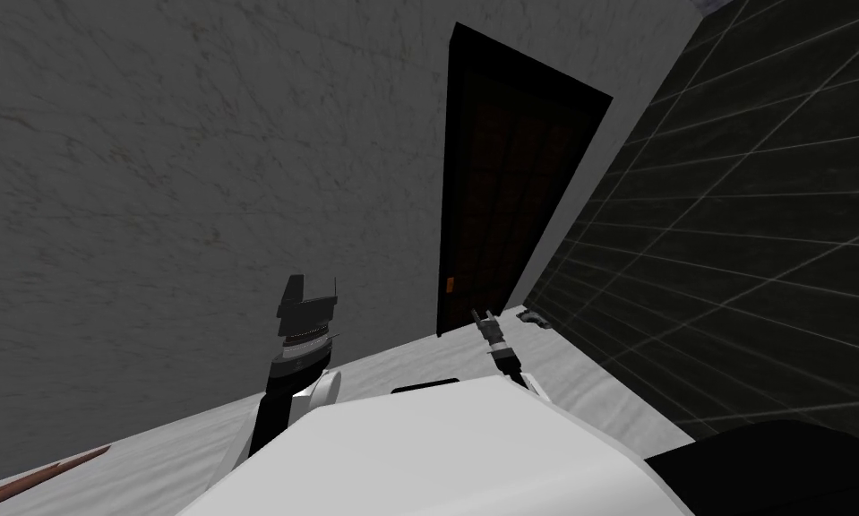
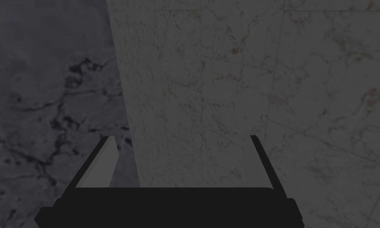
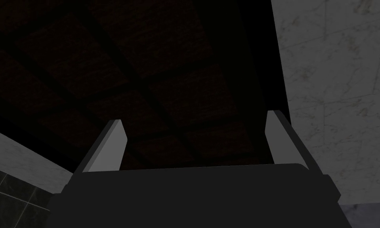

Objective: Pull the door open

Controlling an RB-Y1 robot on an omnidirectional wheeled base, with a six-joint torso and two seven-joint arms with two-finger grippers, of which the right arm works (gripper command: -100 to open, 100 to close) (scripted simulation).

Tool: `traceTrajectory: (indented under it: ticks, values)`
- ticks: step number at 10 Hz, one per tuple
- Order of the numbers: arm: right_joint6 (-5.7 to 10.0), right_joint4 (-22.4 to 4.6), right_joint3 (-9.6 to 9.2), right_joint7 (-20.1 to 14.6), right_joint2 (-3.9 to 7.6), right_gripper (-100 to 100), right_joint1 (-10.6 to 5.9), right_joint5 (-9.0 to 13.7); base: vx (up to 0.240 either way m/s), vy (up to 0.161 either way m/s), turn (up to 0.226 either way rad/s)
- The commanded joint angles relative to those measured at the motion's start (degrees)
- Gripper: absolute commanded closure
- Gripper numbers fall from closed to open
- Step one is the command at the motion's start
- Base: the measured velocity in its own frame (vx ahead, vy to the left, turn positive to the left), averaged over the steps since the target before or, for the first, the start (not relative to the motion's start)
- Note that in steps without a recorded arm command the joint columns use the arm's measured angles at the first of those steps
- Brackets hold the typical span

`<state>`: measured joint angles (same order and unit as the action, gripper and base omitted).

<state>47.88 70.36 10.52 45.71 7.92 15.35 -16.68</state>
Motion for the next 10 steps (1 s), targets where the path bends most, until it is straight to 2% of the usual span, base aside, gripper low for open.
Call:
traceTrajectory:
  ticks: [1,3,4,10]
  values:
    - [0.78,-2.40,0.30,1.72,0.16,-100,-0.83,-0.83,0.089,0.000,0.032]
    - [1.54,-4.75,0.58,3.54,0.29,-100,-1.51,-1.80,0.093,-0.002,0.033]
    - [2.26,-6.99,0.85,5.28,0.41,-100,-2.15,-2.74,0.140,0.000,0.055]
    - [4.54,-14.07,1.69,10.76,0.77,-100,-4.19,-5.68,0.115,-0.017,0.033]
